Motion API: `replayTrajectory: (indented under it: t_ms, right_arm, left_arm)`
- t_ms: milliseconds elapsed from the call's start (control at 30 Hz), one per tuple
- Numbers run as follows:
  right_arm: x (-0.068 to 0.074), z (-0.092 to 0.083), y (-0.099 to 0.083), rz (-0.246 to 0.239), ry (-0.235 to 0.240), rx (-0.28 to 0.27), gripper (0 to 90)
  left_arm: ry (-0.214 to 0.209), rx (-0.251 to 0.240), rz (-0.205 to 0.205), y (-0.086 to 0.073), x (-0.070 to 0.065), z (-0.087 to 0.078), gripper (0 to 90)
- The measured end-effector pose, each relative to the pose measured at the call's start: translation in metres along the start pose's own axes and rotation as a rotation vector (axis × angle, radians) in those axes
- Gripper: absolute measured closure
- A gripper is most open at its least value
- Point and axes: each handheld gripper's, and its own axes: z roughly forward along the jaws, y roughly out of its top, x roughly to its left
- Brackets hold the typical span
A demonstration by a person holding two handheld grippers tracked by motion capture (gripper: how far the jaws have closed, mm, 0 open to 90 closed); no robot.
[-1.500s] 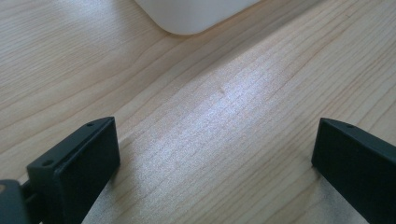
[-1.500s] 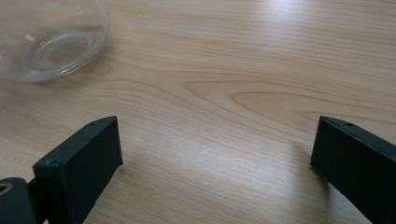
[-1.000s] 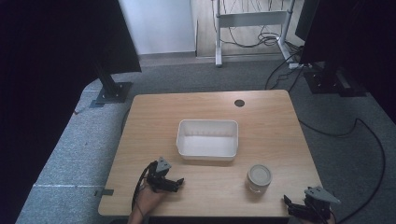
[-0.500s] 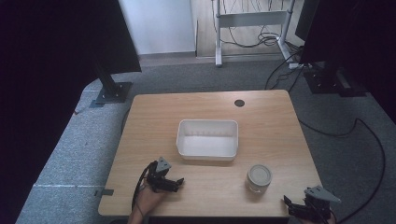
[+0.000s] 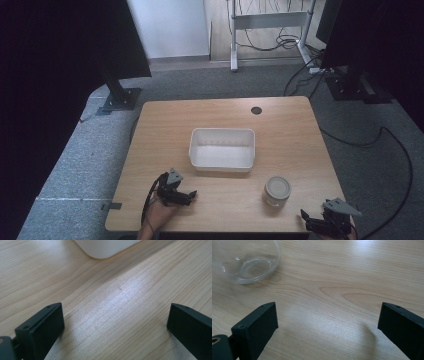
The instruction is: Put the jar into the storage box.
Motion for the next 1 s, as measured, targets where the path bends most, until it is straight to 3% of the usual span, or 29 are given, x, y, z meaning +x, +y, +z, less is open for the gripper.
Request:
replayTrajectory:
  t_ms: [300,1000]
  right_arm:
    - [0.005,-0.005,0.007,-0.019,0.016,-0.019,1.2]
    - [0.026,-0.008,0.029,-0.101,0.110,-0.059,0.9]
  left_arm:
    - [0.000,0.000,-0.001,0.000,0.000,0.000,0.9]
    - [0.001,0.000,-0.001,0.000,0.000,0.000,0.9]
